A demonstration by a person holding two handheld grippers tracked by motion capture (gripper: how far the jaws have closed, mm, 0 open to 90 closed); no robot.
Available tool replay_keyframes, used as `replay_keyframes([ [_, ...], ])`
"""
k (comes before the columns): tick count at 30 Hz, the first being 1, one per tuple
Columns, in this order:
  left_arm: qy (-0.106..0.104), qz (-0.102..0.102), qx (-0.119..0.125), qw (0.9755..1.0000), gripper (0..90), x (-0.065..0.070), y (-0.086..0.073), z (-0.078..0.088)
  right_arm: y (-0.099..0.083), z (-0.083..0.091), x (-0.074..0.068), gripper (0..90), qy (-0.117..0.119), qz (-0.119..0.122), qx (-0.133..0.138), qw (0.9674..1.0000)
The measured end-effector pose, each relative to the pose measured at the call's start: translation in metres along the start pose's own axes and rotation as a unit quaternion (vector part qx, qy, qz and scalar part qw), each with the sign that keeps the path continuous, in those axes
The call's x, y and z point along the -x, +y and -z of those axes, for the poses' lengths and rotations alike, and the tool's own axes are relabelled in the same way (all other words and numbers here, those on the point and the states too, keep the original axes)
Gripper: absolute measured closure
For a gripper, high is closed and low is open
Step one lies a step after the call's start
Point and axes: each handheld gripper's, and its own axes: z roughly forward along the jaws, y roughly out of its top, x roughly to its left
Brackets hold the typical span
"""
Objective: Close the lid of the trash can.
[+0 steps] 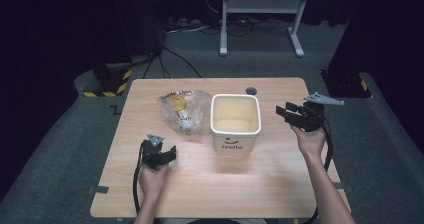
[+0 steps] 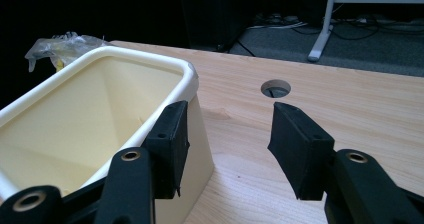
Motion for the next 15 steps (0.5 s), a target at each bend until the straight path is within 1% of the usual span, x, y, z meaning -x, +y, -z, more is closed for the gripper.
replay_keyframes([
  [7,0.0,0.0,0.0,1.0,28.3,0.0,0.0,0.0,-0.0034,0.0059,-0.0005,49.6,0.004,0.0,0.006,1.0],
  [15,0.0,0.001,0.001,1.0,28.3,0.0001,0.0,-0.0001,-0.0092,0.0108,0.0004,49.2,0.002,-0.001,0.01,1.0],
])
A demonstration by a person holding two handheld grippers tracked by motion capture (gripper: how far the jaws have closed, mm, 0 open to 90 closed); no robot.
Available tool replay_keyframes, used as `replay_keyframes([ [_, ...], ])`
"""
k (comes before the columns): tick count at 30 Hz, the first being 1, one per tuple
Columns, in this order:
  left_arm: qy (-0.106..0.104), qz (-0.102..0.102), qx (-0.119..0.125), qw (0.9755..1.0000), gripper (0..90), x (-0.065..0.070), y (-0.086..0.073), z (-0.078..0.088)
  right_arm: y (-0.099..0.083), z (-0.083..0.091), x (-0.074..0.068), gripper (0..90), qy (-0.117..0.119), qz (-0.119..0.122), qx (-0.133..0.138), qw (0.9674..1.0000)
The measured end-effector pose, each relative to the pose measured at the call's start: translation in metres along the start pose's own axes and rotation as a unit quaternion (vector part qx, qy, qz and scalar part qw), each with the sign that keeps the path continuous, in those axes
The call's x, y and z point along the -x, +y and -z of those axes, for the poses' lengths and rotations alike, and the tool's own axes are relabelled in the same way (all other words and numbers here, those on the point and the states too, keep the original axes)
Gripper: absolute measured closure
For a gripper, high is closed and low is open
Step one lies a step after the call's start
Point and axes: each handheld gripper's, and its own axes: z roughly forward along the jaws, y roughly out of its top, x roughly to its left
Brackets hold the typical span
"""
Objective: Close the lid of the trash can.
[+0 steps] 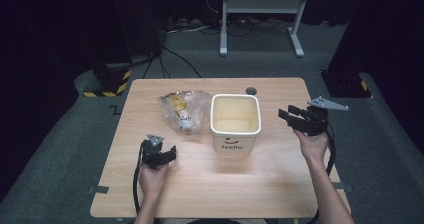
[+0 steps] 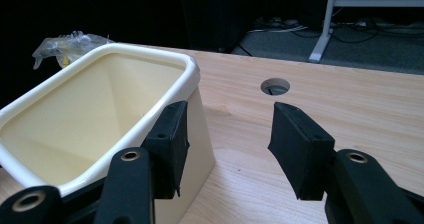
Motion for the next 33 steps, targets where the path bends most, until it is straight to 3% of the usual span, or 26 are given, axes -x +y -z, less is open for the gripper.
replay_keyframes([
  [33,0.0,-0.001,-0.001,1.0,28.4,0.0,0.0,0.0,-0.026,0.01,-0.002,48.9,0.007,-0.008,0.001,0.9999],
])
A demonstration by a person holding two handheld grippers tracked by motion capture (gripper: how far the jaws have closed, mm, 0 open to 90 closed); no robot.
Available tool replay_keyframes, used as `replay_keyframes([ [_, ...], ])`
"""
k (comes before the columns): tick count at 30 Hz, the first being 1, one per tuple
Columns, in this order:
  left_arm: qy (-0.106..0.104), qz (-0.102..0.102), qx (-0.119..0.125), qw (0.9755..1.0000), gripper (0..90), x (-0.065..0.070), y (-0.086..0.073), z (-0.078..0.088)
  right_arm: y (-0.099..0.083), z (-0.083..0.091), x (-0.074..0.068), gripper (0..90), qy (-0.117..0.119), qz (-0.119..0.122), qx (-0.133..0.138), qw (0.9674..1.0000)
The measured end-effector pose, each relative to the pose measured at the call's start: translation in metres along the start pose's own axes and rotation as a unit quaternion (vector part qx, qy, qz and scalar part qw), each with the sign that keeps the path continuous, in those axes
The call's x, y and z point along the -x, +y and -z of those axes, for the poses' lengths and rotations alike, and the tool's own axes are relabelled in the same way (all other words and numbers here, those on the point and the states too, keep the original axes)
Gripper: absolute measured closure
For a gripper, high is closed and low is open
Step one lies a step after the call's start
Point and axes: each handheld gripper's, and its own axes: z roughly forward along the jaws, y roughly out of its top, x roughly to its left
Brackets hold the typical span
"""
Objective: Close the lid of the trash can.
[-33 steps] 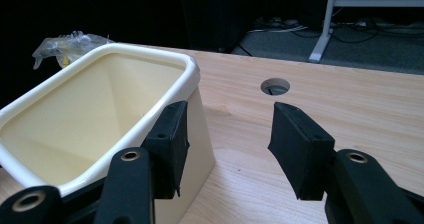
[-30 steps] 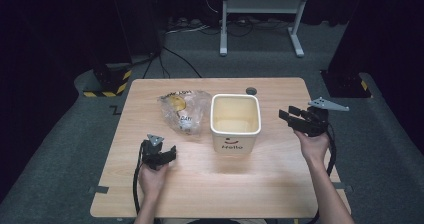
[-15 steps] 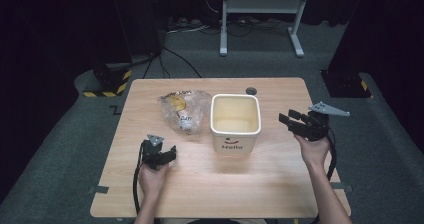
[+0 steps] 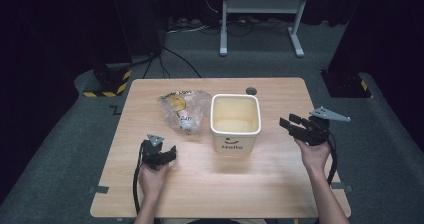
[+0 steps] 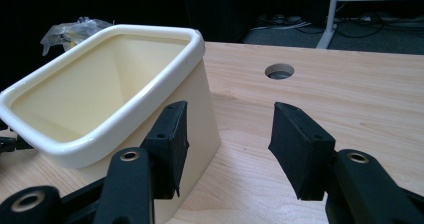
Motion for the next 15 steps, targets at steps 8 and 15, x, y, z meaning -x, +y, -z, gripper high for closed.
replay_keyframes([
  [8,0.0,0.0,0.0,1.0,28.4,0.0,0.0,0.0,-0.0062,0.002,-0.0008,48.9,0.003,-0.001,-0.001,1.0],
  [15,0.001,0.0,0.0,1.0,28.5,0.0002,-0.0001,0.0001,-0.011,0.0023,-0.0016,48.9,0.005,-0.002,-0.002,1.0],
])
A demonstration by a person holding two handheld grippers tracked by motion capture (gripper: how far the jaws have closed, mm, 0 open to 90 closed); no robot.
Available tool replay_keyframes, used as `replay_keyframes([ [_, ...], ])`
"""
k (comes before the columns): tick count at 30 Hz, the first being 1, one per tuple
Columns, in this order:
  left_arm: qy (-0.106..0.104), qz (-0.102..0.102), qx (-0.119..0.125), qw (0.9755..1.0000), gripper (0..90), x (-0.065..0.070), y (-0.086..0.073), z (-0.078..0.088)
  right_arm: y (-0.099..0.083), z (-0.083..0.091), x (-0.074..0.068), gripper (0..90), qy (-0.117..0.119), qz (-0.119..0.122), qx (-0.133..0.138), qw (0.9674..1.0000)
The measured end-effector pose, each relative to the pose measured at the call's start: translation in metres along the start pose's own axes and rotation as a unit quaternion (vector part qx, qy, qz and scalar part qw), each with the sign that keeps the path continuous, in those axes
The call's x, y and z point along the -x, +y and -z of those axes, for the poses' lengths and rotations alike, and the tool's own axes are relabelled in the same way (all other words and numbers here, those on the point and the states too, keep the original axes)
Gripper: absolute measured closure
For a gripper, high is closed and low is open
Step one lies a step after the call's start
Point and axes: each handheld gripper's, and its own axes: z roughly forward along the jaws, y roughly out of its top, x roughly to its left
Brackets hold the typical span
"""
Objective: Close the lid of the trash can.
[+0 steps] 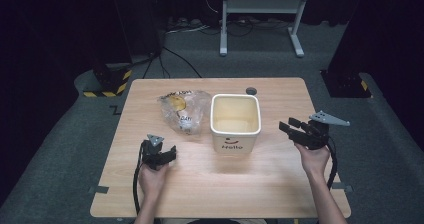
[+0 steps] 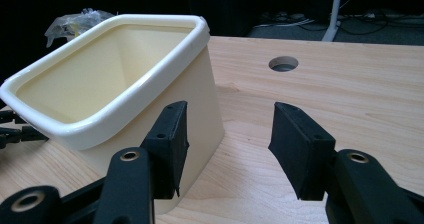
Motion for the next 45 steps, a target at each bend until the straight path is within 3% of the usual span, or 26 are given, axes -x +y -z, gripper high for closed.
replay_keyframes([
  [16,0.0,0.0,0.0,1.0,28.5,0.0,0.0,0.0,-0.013,-0.002,-0.001,48.9,0.007,-0.005,-0.005,0.9999],
  [45,0.0,0.0,0.0,1.0,28.5,0.0,0.0,0.0,-0.037,-0.009,0.0,49.1,-0.01,-0.002,-0.031,0.9995],
])
